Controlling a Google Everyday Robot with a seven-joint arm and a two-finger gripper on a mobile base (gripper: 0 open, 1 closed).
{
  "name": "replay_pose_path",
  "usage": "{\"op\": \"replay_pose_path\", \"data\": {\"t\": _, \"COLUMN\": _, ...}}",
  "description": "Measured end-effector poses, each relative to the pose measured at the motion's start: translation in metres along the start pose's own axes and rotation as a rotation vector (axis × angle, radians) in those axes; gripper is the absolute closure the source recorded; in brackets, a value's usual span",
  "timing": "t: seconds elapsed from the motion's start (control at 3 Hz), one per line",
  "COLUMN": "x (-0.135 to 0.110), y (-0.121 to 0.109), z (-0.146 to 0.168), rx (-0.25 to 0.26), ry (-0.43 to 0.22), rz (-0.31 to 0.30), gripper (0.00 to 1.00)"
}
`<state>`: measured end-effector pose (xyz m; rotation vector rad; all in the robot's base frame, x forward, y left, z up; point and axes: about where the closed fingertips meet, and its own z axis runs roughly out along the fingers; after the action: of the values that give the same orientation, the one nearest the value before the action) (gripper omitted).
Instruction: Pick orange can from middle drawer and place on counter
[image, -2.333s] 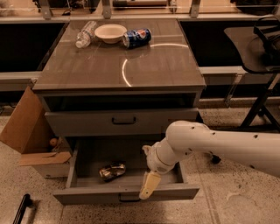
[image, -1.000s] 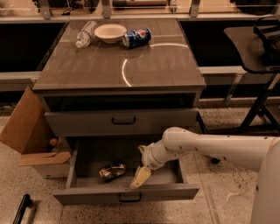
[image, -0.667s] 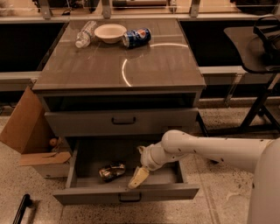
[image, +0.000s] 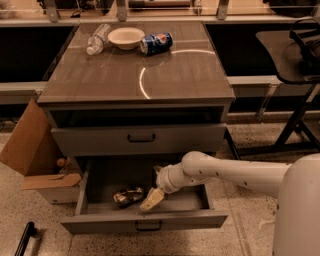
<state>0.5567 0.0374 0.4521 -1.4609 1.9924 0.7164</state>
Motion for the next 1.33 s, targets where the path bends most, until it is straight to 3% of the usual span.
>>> {"op": "replay_pose_path", "data": {"t": 0.67, "x": -0.010, "y": -0.018, "z": 0.032, "rx": 0.008, "ry": -0.023, "rz": 0.001, "gripper": 0.00}}
{"op": "replay_pose_path", "data": {"t": 1.33, "x": -0.016, "y": -0.016, "z": 0.072, "rx": -0.005, "ry": 0.009, "rz": -0.040, "gripper": 0.00}}
